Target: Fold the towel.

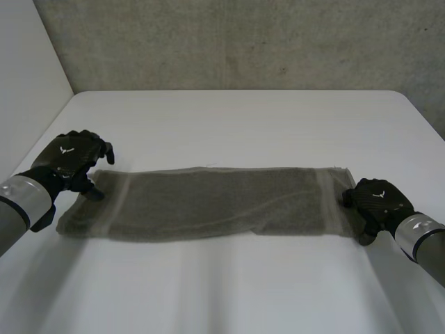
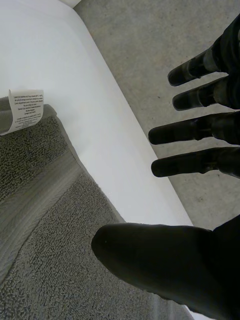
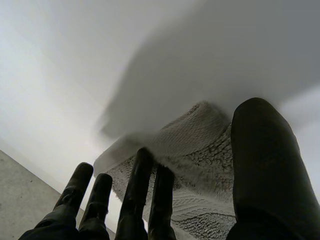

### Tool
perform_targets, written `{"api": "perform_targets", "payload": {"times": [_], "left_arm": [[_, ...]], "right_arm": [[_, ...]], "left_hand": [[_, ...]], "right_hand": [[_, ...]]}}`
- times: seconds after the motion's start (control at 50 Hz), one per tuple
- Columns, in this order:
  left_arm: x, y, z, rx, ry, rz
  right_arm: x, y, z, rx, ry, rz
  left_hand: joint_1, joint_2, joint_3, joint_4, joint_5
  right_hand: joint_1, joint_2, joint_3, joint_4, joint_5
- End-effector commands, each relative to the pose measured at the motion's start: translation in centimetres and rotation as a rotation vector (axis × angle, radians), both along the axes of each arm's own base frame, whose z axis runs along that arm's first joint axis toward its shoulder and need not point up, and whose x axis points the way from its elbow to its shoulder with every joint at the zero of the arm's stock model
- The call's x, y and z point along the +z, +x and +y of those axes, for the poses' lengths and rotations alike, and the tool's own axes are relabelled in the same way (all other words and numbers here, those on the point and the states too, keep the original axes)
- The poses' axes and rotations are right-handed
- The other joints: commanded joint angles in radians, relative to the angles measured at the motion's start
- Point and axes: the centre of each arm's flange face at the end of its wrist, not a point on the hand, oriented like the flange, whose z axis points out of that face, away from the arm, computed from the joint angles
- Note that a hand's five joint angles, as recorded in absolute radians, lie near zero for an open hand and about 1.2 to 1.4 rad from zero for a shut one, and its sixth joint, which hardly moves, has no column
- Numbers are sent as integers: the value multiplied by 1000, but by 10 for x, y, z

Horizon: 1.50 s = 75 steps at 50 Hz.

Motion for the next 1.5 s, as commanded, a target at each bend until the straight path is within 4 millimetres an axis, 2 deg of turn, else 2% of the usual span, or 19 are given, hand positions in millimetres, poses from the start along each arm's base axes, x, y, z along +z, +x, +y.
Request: {"api": "perform_targets", "payload": {"times": [0.02,0.36,0.54,0.76,0.86,1.02,1.04,1.06,1.08,1.12,1.18,1.2,1.22,1.26,1.28,1.32,1.34,1.42,1.5], "left_arm": [[0,0,0,0,1,0],[1,0,0,0,-2,0],[0,0,1,0,1,0],[0,0,1,0,3,1],[0,0,1,0,2,0],[0,0,1,1,1,-1],[0,0,1,1,-1,-1],[0,0,1,1,-1,-1],[0,0,1,1,-1,-1],[0,0,1,1,-1,-1],[0,0,1,2,0,1],[1,0,1,0,-2,1],[1,0,1,0,-2,1],[1,0,1,2,-1,2],[1,0,1,2,-1,2],[1,0,1,2,-2,0],[1,0,1,3,-2,0],[1,0,1,4,-1,1],[1,-1,1,1,-3,1]], "right_arm": [[2,0,-2,6,-22,12],[32,-11,-8,-18,-96,-20],[32,-13,-9,-16,-90,-24],[49,-85,-49,-203,-162,2],[80,-131,-71,-269,-216,1],[112,-131,-78,-244,-261,-4],[119,-122,-77,-225,-272,-11],[128,-91,-71,-154,-292,-18],[128,-91,-71,-153,-292,-18],[138,-33,-58,-24,-315,-57],[142,-9,-51,19,-323,-71],[143,20,-40,71,-327,-80],[143,20,-40,72,-327,-81],[141,92,-6,222,-331,-95],[141,93,-5,223,-331,-95],[130,150,29,358,-318,-109],[130,150,29,359,-318,-109],[106,209,68,494,-292,-116],[90,233,85,552,-281,-117]], "left_hand": [[-42,-40,-51,-59,-9],[-42,-40,-51,-59,-9],[-42,-40,-51,-59,-9],[-42,-40,-51,-59,-9],[-42,-40,-51,-59,-9],[-42,-40,-51,-59,-9],[-42,-40,-51,-59,-9],[-42,-40,-51,-59,-9],[-42,-40,-51,-59,-9],[-42,-40,-51,-59,-9],[-45,-43,-51,-59,-12],[-45,-43,-51,-59,-12],[-45,-43,-51,-59,-12],[-48,-46,-51,-59,-15],[-48,-46,-51,-59,-15],[-51,-49,-51,-59,-18],[-51,-49,-51,-59,-18],[-54,-52,-51,-59,-21],[-54,-52,-51,-59,-21]], "right_hand": [[440,430,-43,-76,620],[441,432,-43,-76,621],[441,432,-43,-76,621],[441,432,-43,-76,621],[441,432,-43,-76,621],[441,432,-43,-76,621],[441,432,-43,-76,621],[441,432,-43,-76,621],[441,432,-43,-76,621],[441,432,-43,-76,621],[441,432,-43,-76,621],[441,432,-43,-76,621],[441,432,-43,-76,621],[441,432,-43,-76,621],[441,432,-43,-76,621],[441,432,-43,-76,621],[441,432,-43,-76,621],[441,432,-43,-76,621],[441,432,-43,-76,621]]}}
